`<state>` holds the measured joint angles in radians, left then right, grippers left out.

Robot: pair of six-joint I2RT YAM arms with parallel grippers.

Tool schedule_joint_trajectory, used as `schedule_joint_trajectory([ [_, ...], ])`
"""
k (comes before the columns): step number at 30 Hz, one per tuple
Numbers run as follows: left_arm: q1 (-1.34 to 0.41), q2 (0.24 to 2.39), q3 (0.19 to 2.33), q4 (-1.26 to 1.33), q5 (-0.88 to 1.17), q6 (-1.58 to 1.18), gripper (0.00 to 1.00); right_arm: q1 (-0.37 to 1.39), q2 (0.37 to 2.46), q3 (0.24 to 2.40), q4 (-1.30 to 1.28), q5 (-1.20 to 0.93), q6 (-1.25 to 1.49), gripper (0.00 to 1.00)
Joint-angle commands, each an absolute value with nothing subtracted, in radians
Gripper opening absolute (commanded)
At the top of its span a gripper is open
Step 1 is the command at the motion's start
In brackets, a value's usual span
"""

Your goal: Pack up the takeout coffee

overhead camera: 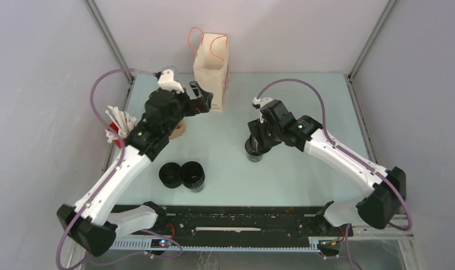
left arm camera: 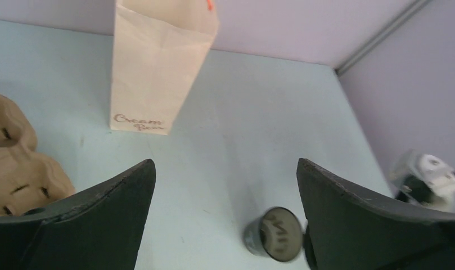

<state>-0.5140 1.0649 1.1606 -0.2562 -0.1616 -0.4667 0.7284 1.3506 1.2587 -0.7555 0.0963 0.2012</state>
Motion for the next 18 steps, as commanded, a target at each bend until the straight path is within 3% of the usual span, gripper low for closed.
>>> schedule_joint_trajectory([
  [1,-0.512,1.125,1.198,-0.071,-0.293,-0.323,1.0,0.706,1.427,1.393,-0.858,0.153,0.142,0.75],
  [12,-0.46,1.108,0.991,0.117,-0.139,-0.273,1.0,0.69,1.692,1.608,-0.965,0.08,0.1,0.74],
  [18,-0.46,1.088,0.944,0.114,-0.175,-0.269,1.0,0.704,1.718,1.597,-0.971,0.067,0.096,0.75],
])
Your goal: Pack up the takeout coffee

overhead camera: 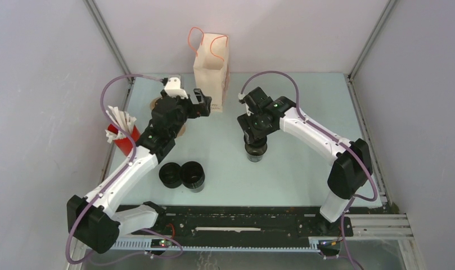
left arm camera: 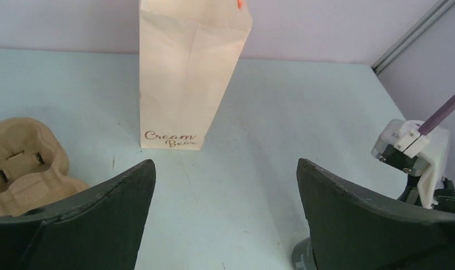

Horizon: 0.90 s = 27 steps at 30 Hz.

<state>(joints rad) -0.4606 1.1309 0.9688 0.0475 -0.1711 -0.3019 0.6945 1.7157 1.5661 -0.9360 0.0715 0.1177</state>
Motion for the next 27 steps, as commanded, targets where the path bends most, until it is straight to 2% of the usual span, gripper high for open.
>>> schedule_joint_trajectory([
  [1,-0.46,1.088,0.939,0.115,-0.18,-0.271,1.0,0.707,1.727,1.598,-0.977,0.076,0.093,0.75],
  [27,-0.46,1.078,0.903,0.111,-0.209,-0.272,1.0,0.721,1.781,1.603,-1.006,0.081,0.079,0.77],
])
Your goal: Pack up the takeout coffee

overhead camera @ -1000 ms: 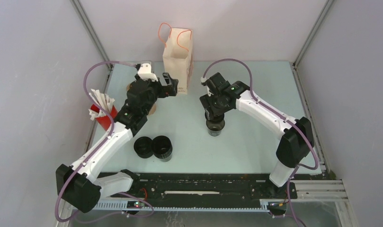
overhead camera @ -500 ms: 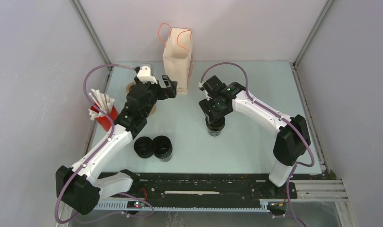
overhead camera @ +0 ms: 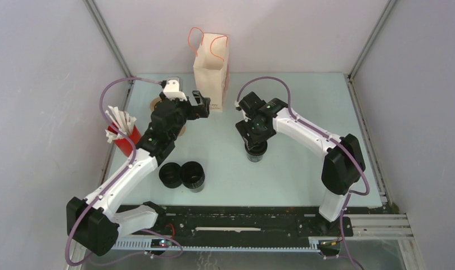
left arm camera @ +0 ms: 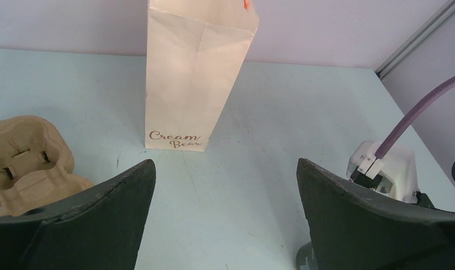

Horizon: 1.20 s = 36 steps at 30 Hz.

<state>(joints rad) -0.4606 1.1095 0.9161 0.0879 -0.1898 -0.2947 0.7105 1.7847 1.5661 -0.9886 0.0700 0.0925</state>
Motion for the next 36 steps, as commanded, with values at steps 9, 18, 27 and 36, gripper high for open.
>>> schedule_joint_trajectory([
  [9,-0.46,1.075,0.901,0.106,-0.211,-0.27,1.0,0.725,1.788,1.597,-1.009,0.081,0.081,0.78],
  [18,-0.46,1.074,0.902,0.106,-0.209,-0.268,1.0,0.721,1.798,1.594,-1.007,0.081,0.083,0.78],
  [27,-0.46,1.072,0.899,0.106,-0.207,-0.268,1.0,0.713,1.817,1.594,-0.997,0.078,0.082,0.79],
  [36,-0.46,1.071,0.898,0.107,-0.202,-0.267,1.0,0.71,1.822,1.588,-0.991,0.072,0.081,0.82],
])
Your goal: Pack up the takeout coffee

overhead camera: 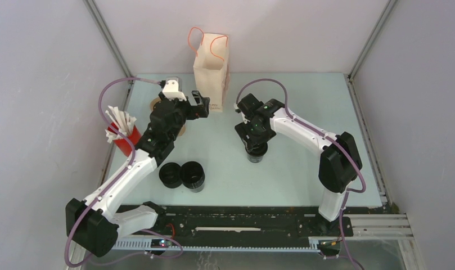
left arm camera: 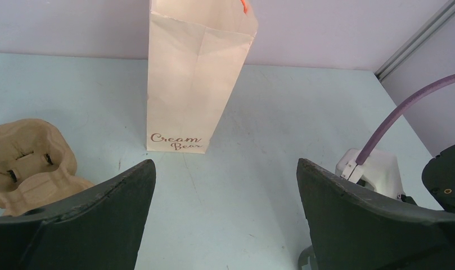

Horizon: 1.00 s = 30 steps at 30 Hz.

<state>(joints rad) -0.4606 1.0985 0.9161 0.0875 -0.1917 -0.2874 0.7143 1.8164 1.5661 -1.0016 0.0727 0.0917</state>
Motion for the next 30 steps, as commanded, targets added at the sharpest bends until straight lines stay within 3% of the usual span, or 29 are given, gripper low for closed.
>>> schedule_joint_trajectory([
  [1,-0.46,1.071,0.897,0.107,-0.2,-0.267,1.0,0.71,1.822,1.586,-0.991,0.071,0.081,0.83],
  [14,-0.46,1.079,0.915,0.098,-0.167,-0.287,1.0,0.708,1.752,1.596,-0.979,0.077,0.09,1.0],
  [24,-0.459,1.157,1.018,0.008,-0.031,-0.382,1.0,0.664,1.596,1.602,-0.977,0.019,0.12,0.99],
  [30,-0.456,1.193,1.018,-0.049,0.296,-0.554,1.0,0.467,1.335,1.324,-0.76,-0.268,0.201,0.9],
])
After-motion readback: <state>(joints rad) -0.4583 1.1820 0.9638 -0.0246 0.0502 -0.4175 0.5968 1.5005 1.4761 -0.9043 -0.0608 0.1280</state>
